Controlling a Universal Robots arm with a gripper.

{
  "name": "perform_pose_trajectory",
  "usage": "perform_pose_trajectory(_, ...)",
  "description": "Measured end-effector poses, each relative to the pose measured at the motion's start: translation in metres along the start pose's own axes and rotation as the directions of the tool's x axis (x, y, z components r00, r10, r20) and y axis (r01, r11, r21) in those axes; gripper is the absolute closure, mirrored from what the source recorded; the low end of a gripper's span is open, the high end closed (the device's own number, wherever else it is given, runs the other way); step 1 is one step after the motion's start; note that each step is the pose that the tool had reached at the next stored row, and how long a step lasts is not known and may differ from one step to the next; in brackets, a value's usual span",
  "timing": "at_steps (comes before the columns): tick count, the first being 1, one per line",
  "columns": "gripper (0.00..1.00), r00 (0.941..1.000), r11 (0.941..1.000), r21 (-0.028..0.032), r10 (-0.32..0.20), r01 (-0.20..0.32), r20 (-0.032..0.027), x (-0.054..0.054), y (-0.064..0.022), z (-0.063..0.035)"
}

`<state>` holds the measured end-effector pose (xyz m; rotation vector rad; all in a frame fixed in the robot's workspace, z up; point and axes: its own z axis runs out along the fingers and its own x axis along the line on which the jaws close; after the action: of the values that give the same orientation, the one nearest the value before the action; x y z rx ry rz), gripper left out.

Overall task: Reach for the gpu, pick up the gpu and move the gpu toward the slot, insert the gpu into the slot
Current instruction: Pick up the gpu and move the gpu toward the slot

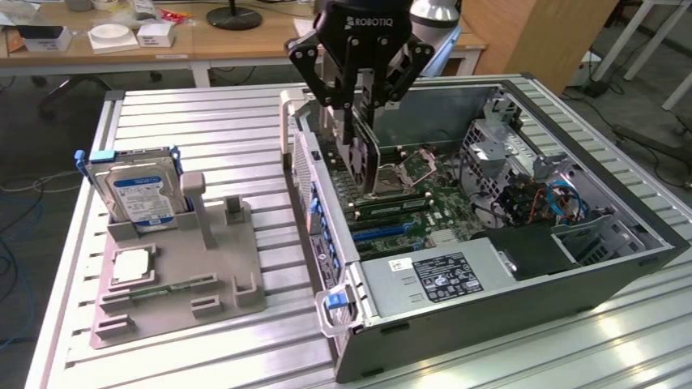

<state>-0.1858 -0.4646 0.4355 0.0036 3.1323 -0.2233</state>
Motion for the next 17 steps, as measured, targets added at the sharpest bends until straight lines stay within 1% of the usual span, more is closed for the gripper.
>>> perform_pose_trajectory(17, 0.74, 1.0, 1.0, 0.0, 0.0, 0.0, 0.0, -0.025, 0.0002, 0.0007)
